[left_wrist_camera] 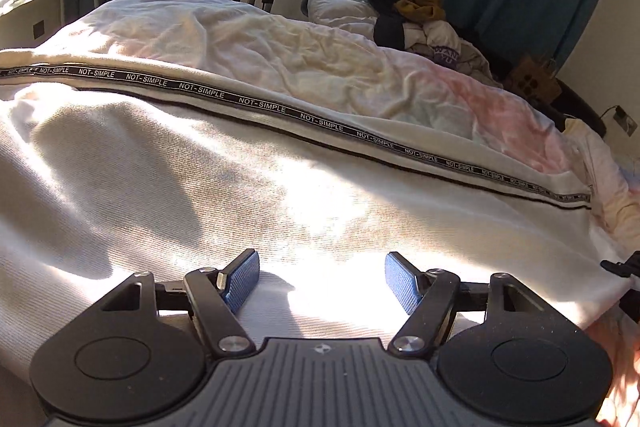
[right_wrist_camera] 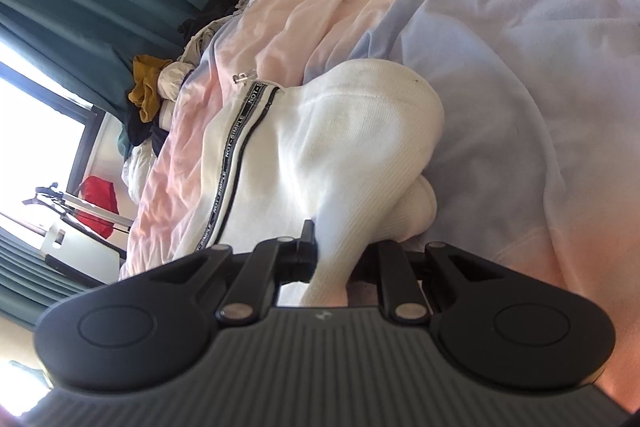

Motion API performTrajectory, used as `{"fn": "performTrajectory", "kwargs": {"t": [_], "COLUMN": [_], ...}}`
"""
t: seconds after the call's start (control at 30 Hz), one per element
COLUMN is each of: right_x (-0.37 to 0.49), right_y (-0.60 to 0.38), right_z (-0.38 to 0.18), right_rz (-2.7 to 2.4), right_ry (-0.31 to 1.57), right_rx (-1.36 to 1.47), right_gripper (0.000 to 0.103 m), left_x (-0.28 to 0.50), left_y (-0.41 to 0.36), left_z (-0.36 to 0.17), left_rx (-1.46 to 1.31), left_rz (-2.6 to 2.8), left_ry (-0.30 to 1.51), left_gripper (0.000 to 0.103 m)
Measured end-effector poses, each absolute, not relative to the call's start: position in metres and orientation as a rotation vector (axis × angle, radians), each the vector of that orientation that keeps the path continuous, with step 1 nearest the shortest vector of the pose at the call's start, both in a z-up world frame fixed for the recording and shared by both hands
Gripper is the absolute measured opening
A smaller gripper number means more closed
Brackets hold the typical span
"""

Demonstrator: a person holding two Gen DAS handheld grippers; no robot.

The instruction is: Fold clothes

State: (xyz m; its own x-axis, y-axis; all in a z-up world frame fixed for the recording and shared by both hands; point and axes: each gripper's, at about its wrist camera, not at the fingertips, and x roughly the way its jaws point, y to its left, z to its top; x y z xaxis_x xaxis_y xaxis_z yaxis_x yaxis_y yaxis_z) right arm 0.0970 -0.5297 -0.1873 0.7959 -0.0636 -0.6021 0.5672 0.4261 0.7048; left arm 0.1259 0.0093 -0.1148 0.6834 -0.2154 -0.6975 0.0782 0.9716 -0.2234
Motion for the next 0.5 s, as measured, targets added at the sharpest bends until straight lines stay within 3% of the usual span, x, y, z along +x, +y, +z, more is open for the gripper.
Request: {"fn": "performTrajectory", "kwargs": {"t": [0.27, 0.5], "right_x": [0.101, 0.104], "right_y": [-0.515, -0.469], "right_z": [-0.168, -0.108], "right_rz": [-0.445, -0.398], "right_ry": [0.516, 0.353], "right_rx": [0.927, 0.636], "right_gripper": [0.015, 0.014], "left_x": [0.124, 0.127], "left_y": [0.0, 0.007], "left_z": [-0.114, -0.107], "left_rx": [-0.162, -0.185], "left_rz": [-0.192, -0.228], "left_ry": [0.813, 0.793], "left_gripper": [0.072, 0.072]}}
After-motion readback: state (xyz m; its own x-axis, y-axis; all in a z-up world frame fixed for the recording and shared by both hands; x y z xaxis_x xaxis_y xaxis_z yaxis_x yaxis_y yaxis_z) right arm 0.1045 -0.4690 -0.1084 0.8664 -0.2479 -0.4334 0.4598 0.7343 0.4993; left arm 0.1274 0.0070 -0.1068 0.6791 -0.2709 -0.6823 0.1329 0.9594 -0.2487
